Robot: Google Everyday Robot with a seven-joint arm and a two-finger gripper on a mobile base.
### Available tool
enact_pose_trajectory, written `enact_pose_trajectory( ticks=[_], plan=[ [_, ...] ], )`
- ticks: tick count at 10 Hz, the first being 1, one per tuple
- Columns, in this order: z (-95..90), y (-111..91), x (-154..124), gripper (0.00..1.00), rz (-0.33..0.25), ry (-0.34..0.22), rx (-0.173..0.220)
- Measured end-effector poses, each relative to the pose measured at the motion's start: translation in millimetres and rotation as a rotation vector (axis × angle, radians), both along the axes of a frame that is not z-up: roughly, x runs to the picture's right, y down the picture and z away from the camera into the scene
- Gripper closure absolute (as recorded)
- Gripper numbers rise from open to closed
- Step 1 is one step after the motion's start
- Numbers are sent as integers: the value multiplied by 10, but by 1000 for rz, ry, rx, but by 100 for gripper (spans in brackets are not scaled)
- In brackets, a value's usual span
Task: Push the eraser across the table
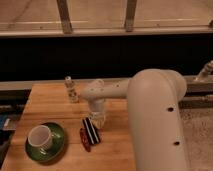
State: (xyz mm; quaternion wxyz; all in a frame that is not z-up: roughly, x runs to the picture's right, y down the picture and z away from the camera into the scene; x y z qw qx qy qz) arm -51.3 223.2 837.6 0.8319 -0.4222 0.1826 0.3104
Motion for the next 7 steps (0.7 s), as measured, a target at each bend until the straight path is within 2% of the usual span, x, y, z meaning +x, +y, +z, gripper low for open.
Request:
enact_pose_trajectory(
  ticks=[3, 7],
  plan=[
    [-138, 103, -547, 100, -55, -139, -13],
    [-485, 424, -947, 100, -157, -268, -52]
  ],
)
